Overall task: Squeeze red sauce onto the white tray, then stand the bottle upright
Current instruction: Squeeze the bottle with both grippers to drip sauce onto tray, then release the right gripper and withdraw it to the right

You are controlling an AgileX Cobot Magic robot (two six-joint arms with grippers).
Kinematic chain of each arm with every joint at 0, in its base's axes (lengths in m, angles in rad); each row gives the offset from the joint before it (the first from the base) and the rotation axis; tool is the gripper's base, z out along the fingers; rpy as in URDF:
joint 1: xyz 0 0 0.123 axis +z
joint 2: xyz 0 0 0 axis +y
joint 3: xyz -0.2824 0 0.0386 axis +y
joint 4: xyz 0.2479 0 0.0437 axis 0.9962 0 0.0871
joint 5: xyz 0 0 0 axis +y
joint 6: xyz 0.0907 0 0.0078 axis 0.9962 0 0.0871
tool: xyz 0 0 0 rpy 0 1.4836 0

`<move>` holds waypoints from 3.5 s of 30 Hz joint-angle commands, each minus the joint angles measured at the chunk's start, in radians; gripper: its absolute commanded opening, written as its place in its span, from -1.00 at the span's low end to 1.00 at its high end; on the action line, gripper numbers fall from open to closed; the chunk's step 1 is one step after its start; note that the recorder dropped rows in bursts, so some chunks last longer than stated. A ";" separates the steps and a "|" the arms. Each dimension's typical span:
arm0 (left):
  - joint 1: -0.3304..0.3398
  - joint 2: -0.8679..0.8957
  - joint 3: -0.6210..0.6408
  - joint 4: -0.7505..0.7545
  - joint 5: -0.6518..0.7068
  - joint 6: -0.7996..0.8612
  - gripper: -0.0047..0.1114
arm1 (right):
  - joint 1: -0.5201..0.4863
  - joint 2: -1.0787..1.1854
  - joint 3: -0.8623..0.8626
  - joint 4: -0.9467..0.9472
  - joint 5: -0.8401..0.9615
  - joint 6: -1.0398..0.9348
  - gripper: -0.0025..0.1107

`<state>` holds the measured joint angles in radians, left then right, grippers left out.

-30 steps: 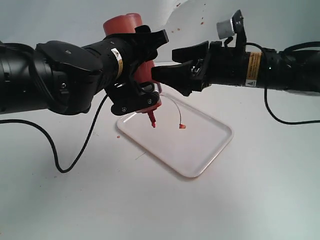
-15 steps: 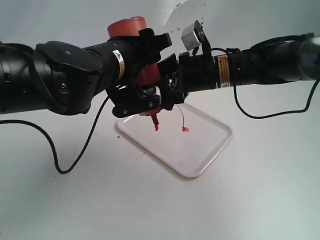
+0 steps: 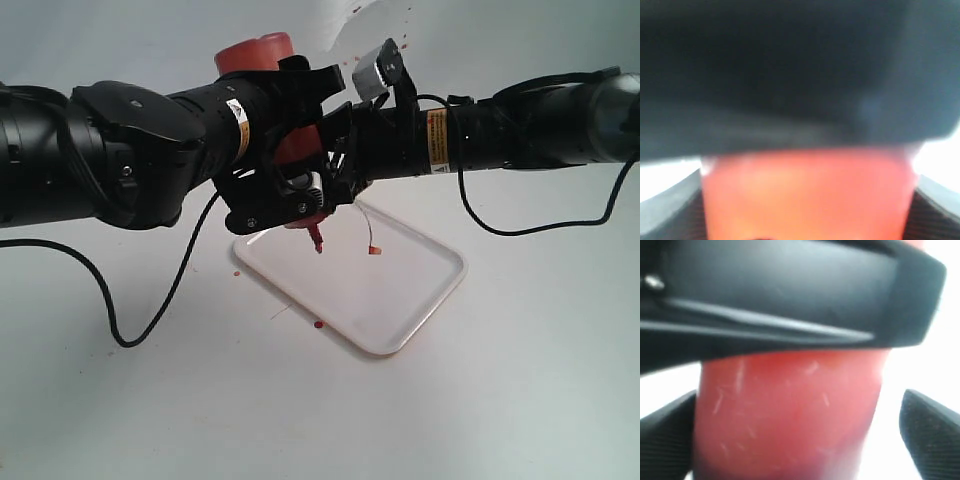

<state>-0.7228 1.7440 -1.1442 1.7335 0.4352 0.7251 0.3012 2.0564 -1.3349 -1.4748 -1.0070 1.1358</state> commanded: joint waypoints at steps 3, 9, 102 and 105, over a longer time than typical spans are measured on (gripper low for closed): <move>-0.004 -0.008 -0.013 0.011 0.006 -0.008 -0.92 | 0.000 -0.002 -0.005 0.001 0.024 -0.044 -0.37; -0.004 -0.008 -0.013 0.011 0.006 -0.008 -0.92 | 0.000 -0.002 -0.005 0.020 -0.003 -0.066 -0.95; -0.002 -0.046 -0.011 -0.081 0.170 -1.079 -0.92 | -0.308 -0.223 -0.005 -0.270 -0.214 0.495 0.90; 0.019 -0.080 -0.011 -0.079 0.172 -1.173 -0.92 | -0.308 -0.223 -0.005 -0.270 -0.214 0.515 0.90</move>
<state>-0.7207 1.7145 -1.1442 1.6436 0.5718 -0.3270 -0.0005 1.8385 -1.3349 -1.7467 -1.2141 1.6302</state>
